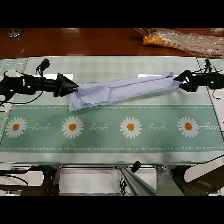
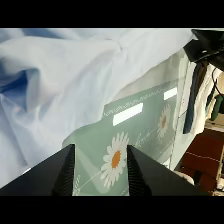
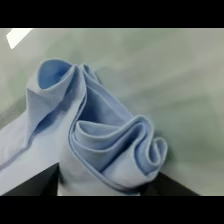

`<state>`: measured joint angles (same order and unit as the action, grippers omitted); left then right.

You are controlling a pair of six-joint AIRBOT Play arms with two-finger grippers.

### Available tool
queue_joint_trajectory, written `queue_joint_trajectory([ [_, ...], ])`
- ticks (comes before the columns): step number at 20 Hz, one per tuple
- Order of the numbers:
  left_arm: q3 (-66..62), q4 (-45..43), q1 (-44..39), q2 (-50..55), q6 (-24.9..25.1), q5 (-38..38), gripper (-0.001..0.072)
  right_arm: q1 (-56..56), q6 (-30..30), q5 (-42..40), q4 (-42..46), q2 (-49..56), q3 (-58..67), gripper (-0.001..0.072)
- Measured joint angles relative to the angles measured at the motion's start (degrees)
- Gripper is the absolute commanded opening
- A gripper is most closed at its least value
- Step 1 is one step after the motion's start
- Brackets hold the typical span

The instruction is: Fold the shirts.

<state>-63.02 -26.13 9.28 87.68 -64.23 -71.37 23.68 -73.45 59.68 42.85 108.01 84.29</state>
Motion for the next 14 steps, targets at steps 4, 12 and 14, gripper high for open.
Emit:
queue_joint_trajectory([
  [4, 0.0, 0.0, -0.07, -3.56, 0.17, 0.31, 0.0071, -2.56, 1.46, -1.03, -2.32, -0.76, -0.02, 0.0029],
  [12, 0.04, 0.07, -13.29, -10.75, -1.99, 12.31, 0.0019, -6.86, 6.08, 6.05, 1.68, -19.04, -0.02, 0.0029],
  [14, 0.09, 0.07, -20.11, -11.02, -3.65, 18.88, 0.0019, -9.14, 4.31, 7.23, 5.44, -24.87, -0.02, 0.0028],
])
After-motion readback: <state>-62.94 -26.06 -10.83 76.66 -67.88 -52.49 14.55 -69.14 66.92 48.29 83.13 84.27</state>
